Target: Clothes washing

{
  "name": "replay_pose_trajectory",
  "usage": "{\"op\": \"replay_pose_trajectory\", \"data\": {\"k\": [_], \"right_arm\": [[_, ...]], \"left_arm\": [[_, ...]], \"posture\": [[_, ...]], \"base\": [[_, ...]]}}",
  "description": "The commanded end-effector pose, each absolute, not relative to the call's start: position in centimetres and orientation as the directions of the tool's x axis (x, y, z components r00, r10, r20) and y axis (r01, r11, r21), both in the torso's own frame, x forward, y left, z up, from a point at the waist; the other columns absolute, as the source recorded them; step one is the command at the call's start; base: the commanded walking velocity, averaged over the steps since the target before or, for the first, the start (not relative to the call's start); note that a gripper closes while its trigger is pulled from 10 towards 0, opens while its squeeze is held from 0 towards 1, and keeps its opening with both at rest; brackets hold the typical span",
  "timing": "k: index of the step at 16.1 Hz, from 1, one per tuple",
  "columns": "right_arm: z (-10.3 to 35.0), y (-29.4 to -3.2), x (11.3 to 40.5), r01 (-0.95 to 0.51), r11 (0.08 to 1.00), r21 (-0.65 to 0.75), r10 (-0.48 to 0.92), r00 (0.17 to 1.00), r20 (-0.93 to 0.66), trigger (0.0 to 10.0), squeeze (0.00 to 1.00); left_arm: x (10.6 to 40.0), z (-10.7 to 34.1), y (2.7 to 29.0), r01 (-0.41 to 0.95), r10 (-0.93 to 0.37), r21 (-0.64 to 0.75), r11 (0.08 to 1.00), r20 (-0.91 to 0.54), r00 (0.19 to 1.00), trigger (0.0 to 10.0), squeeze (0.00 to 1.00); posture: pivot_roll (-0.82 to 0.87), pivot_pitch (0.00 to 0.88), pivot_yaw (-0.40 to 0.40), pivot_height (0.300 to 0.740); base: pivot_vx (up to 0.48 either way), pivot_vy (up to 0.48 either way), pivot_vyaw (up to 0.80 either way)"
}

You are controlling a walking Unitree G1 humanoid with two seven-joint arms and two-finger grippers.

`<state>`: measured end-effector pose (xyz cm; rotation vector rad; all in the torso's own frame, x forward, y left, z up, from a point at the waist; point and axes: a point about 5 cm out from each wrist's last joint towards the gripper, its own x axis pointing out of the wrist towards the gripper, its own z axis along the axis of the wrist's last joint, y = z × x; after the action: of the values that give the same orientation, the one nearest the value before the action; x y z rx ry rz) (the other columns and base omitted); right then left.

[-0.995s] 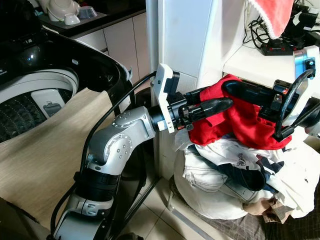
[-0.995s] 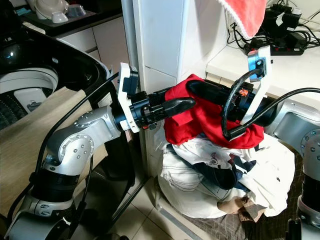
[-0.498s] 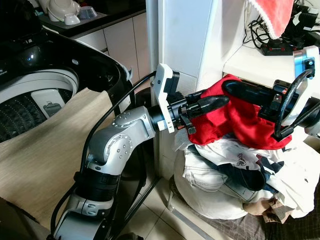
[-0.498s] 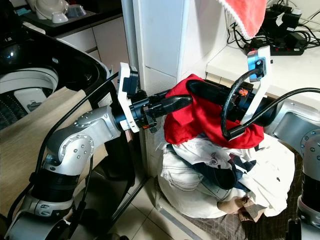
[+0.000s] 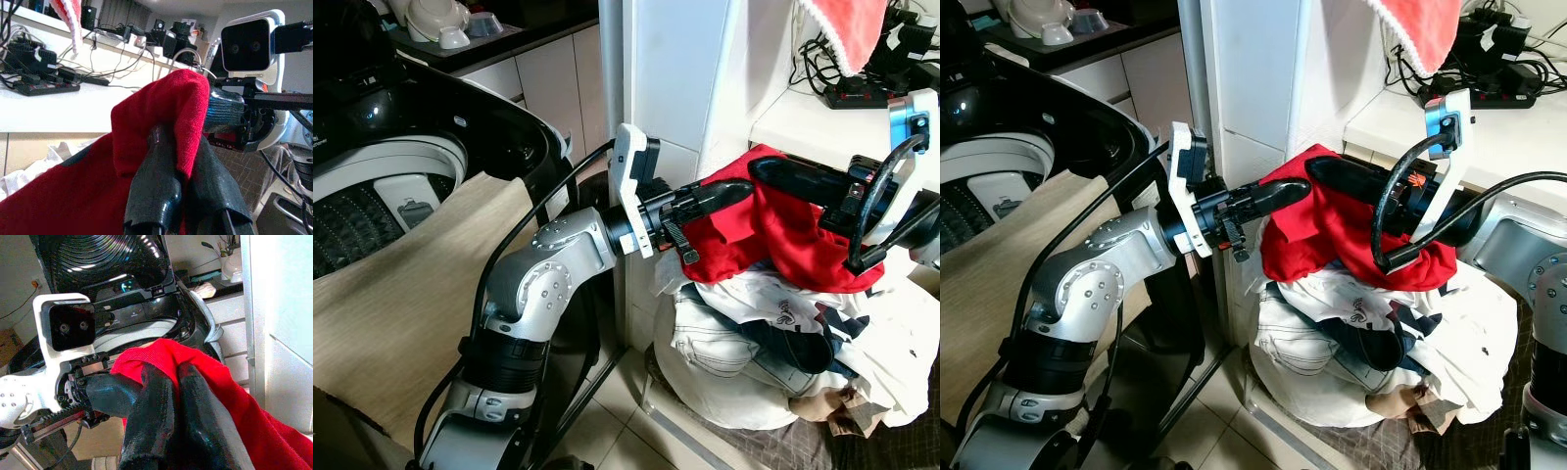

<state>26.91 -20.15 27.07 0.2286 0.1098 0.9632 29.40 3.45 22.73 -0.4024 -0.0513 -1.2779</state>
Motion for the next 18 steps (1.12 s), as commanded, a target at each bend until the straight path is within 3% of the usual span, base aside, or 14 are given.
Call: {"op": "replay_pose_trajectory", "data": {"k": [1, 2, 6, 9, 10, 13, 15, 16, 18], "right_arm": [[27.7, -19.7, 26.6, -0.825, 0.53, 0.196, 0.838, 0.545, 0.027, 0.0, 0.0], [27.7, -19.8, 26.7, -0.819, 0.539, 0.198, 0.832, 0.555, 0.028, 10.0, 1.0], [27.8, -20.1, 26.8, -0.809, 0.546, 0.216, 0.822, 0.567, 0.046, 10.0, 1.0], [28.3, -20.2, 26.4, -0.815, 0.547, 0.192, 0.82, 0.568, 0.072, 10.0, 1.0], [28.3, -20.0, 26.0, -0.819, 0.55, 0.166, 0.823, 0.565, 0.06, 10.0, 0.0], [28.2, -19.9, 25.7, -0.818, 0.556, 0.148, 0.822, 0.567, 0.051, 10.0, 0.0], [28.0, -19.9, 25.7, -0.81, 0.568, 0.147, 0.813, 0.58, 0.05, 10.0, 0.0], [28.0, -19.8, 25.7, -0.81, 0.567, 0.147, 0.814, 0.579, 0.052, 10.0, 0.0], [27.7, -19.3, 25.7, -0.815, 0.563, 0.137, 0.819, 0.572, 0.043, 10.0, 0.0]], "left_arm": [[29.7, 23.3, 3.6, 0.938, -0.911, -0.249, 0.242, 0.273, 0.308, 0.0, 0.0], [29.8, 23.4, 3.6, 0.936, -0.909, -0.25, 0.247, 0.275, 0.313, 0.0, 0.0], [30.3, 23.7, 4.1, 0.925, -0.89, -0.252, 0.285, 0.288, 0.353, 0.0, 0.0], [31.6, 24.6, 5.7, 0.898, -0.846, -0.236, 0.37, 0.315, 0.431, 0.0, 0.0], [33.0, 26.0, 8.1, 0.865, -0.803, -0.17, 0.472, 0.321, 0.502, 0.0, 0.0], [35.6, 34.6, 15.8, 0.64, -0.572, 0.032, 0.767, 0.485, 0.661, 0.0, 0.0], [35.2, 40.9, 21.6, 0.314, -0.336, 0.147, 0.938, 0.613, 0.715, 0.0, 0.0], [34.6, 43.1, 24.3, 0.099, -0.196, 0.182, 0.978, 0.65, 0.734, 0.0, 0.0], [34.2, 44.1, 26.6, -0.125, -0.091, 0.286, 0.95, 0.638, 0.765, 0.0, 0.0]], "posture": [[-0.17, 0.0, 0.062, 0.74], [-0.17, 0.0, 0.062, 0.74], [-0.16, 0.0, 0.065, 0.74], [-0.16, 0.0, 0.064, 0.74], [-0.17, 0.0, 0.069, 0.74], [-0.16, 0.0, 0.075, 0.74], [-0.16, 0.0, 0.078, 0.74], [-0.15, 0.0, 0.077, 0.74], [-0.15, 0.0, 0.077, 0.74]], "base": [[0.0, 0.0, 0.0], [0.0, 0.0, 0.0], [0.0, 0.0, 0.0], [0.0, 0.0, 0.0], [0.0, 0.0, 0.0], [0.0, 0.0, 0.0], [0.0, 0.0, 0.0], [0.0, 0.0, 0.0], [0.0, 0.0, 0.0]]}}
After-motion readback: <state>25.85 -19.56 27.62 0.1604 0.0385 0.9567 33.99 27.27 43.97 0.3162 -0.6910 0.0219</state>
